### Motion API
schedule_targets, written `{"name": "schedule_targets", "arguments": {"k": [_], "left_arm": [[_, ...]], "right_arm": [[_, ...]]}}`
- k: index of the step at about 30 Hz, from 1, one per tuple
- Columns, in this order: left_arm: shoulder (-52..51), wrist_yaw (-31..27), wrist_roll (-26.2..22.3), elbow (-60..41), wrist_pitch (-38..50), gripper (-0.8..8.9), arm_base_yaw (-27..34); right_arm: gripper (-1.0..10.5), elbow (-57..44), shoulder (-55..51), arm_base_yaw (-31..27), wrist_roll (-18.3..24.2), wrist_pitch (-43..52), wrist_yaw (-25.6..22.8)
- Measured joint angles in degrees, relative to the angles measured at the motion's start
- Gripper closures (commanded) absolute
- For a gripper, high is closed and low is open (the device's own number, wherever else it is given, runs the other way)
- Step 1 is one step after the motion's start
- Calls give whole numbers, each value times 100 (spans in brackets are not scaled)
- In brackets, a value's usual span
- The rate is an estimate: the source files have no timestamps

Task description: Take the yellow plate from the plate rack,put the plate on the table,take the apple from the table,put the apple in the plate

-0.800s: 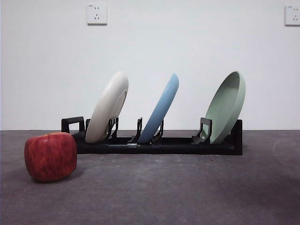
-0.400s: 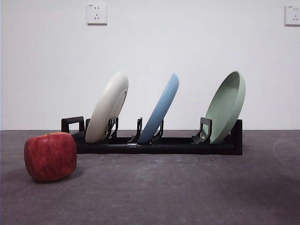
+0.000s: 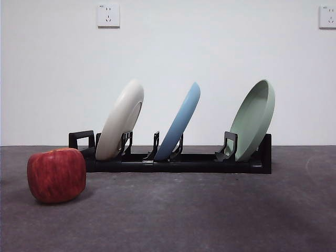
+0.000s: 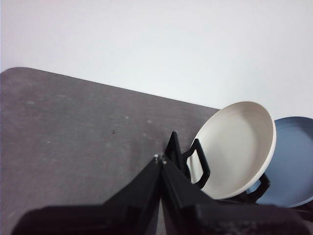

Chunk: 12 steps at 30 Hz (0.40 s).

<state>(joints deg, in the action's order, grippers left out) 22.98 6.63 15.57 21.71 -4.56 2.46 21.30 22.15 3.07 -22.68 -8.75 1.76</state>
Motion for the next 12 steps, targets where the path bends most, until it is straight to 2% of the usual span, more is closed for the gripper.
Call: {"name": "schedule_targets", "arguments": {"k": [5, 12], "left_arm": [[1399, 625, -146, 1060, -52, 822, -2], [3134, 1797, -203, 2371, -404, 794, -11]], "right_arm": [[957, 933, 1169, 0, 369, -81, 481], [928, 1958, 2621, 0, 671, -240, 1473]]}}
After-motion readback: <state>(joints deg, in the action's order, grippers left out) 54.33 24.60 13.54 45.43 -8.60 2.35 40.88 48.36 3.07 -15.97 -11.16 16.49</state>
